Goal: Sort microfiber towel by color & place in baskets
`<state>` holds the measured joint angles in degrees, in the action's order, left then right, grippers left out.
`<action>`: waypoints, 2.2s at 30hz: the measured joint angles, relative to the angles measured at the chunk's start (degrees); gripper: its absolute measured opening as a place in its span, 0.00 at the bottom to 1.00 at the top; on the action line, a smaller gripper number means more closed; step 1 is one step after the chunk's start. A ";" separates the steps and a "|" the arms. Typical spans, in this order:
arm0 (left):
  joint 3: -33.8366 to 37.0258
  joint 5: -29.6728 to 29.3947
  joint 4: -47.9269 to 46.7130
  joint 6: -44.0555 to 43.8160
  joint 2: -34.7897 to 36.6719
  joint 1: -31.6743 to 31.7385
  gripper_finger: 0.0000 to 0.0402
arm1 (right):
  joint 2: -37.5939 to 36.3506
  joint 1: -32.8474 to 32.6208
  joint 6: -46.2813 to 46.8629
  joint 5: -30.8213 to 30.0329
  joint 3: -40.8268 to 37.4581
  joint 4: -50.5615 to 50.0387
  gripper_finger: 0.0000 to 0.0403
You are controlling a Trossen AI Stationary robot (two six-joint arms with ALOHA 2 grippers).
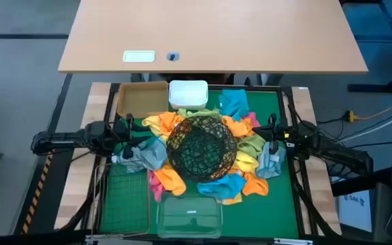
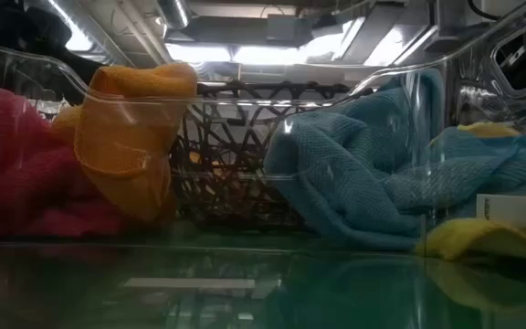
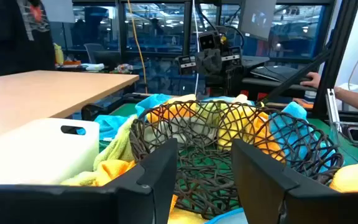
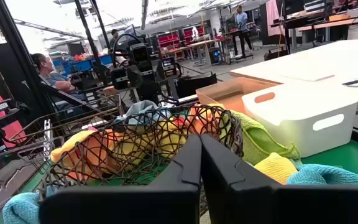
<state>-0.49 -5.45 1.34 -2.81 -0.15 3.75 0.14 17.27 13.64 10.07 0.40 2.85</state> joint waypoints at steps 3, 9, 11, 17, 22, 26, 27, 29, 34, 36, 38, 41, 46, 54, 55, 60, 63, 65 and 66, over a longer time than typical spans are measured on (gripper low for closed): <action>0.02 0.00 0.00 0.01 -0.01 -0.02 0.36 | 0.00 0.01 -0.01 0.00 -0.01 0.00 0.01; 0.02 0.00 0.00 0.01 0.00 0.00 0.36 | 0.00 -0.01 0.01 0.00 -0.02 0.00 0.01; 0.00 0.00 0.00 0.00 -0.01 -0.02 0.36 | 0.00 0.01 0.01 -0.01 -0.01 0.00 0.01; 0.02 0.01 0.00 0.02 0.00 -0.02 0.36 | 0.00 0.01 -0.01 0.00 0.00 0.00 0.01; 0.02 0.00 0.00 0.02 0.00 0.00 0.36 | 0.00 0.01 -0.01 0.00 0.00 0.00 0.01; 0.02 0.00 0.00 0.00 -0.01 -0.02 0.36 | 0.00 -0.01 0.01 0.00 0.00 0.00 0.01; 0.02 0.01 0.00 0.02 -0.01 -0.01 0.36 | 0.00 0.01 0.00 0.00 -0.01 0.00 0.01; 0.02 0.00 0.00 0.00 0.00 -0.02 0.36 | 0.00 0.01 0.00 0.00 0.00 0.00 0.01; 0.00 0.00 0.00 0.01 -0.01 0.00 0.36 | 0.00 0.00 -0.01 0.00 0.00 0.00 0.01; 0.01 0.00 0.00 0.02 0.00 -0.01 0.36 | 0.00 0.00 -0.01 -0.01 -0.01 0.00 0.01; 0.00 0.01 0.00 0.02 -0.02 -0.01 0.36 | 0.00 0.01 -0.01 0.00 0.00 0.00 0.01; 0.02 0.00 0.00 0.00 -0.02 -0.02 0.36 | 0.00 -0.01 -0.01 0.00 0.00 0.00 0.01; 0.02 0.00 0.00 0.00 0.00 -0.01 0.36 | 0.00 0.01 -0.01 -0.02 -0.01 0.00 0.01; 0.00 0.01 0.00 0.01 0.00 -0.01 0.36 | 0.00 0.01 -0.01 -0.01 0.00 0.00 0.01; 0.02 0.00 0.00 0.02 0.00 0.00 0.36 | 0.00 0.01 -0.01 -0.02 0.00 0.00 0.01; 0.01 0.00 0.00 0.02 -0.02 -0.01 0.36 | 0.00 -0.01 0.01 0.00 0.00 0.00 0.01; 0.02 0.00 0.00 0.02 0.00 0.00 0.36 | 0.00 -0.01 0.02 1.15 0.00 0.09 0.01; 0.02 0.00 0.00 0.02 0.00 -0.01 0.36 | 0.00 -0.01 0.02 1.45 0.00 0.19 0.01; 0.02 0.00 0.00 0.02 -0.02 0.00 0.36 | 0.00 -0.01 0.02 1.49 -0.01 0.20 0.01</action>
<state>-0.48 -5.45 1.34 -2.79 -0.16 3.75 0.14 17.26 13.66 11.55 0.39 3.05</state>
